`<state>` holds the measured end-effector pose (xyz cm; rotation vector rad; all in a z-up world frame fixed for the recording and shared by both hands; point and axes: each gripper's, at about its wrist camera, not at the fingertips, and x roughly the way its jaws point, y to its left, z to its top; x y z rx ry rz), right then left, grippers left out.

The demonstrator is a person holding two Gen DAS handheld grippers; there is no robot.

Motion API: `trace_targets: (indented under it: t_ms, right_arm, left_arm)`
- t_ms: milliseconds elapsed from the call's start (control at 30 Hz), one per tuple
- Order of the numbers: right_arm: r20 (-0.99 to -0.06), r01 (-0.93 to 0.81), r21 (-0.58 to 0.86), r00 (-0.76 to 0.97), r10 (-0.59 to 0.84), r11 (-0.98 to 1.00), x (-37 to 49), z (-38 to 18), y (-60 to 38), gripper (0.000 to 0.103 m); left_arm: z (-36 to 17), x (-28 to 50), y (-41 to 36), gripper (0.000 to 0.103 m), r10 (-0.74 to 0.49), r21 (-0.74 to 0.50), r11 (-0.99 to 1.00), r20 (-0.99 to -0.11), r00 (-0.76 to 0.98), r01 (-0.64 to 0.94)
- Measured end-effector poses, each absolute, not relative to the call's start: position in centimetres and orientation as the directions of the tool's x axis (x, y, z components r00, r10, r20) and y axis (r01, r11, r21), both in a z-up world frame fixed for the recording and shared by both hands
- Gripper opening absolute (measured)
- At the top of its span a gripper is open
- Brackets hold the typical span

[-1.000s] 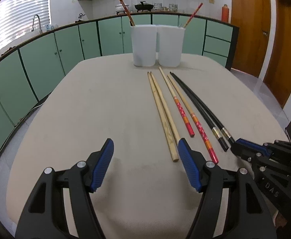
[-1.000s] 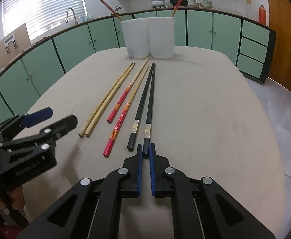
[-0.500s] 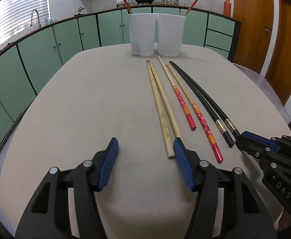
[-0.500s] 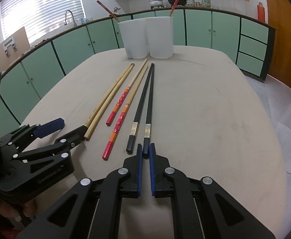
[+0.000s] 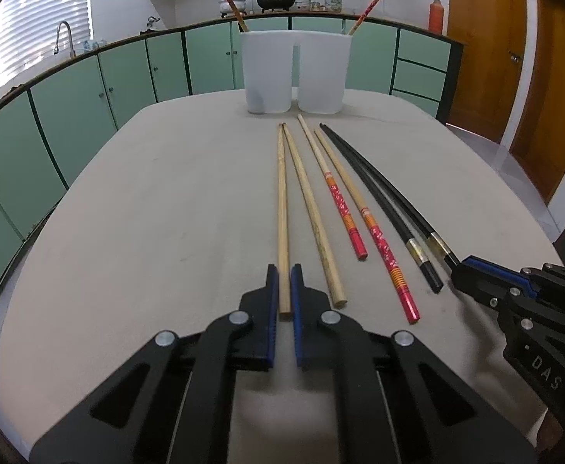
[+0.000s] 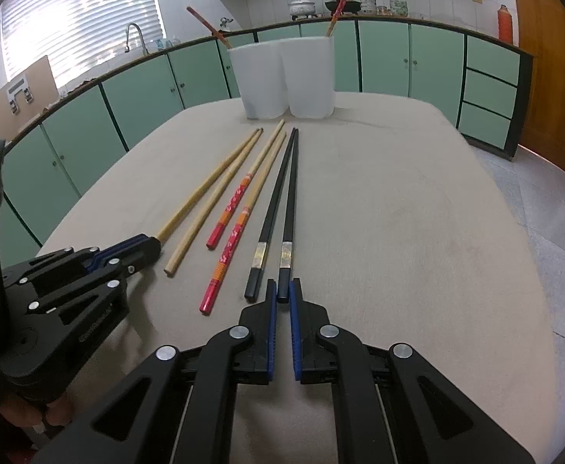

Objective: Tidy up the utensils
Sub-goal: 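Close the right tool on one black chopstick's tip, then lift the black chopstick with the right tool over the white holder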

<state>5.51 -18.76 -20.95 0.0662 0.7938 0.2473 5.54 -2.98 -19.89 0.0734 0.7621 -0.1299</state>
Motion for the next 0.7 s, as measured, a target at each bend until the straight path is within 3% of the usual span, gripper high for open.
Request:
trace_targets:
  t_ms: [267,700]
  right_arm:
    - [-0.633,-0.204,0.112,0.739,0.228,0.973,5.1,-17.3,-19.2,0.007]
    - [-0.532,-0.224,0.096,0.812,0.240,0.970,6.1,-10.7,-20.9,0.006]
  left_arm:
    - [-15.7,4.4,-3.3,0.006,-0.082,0.074,0.985,-0.602,0.794,0.158]
    - [-8.6,5.6,-2.6,0.006,-0.123,0.037,0.986,-0.474,0.872,0.160]
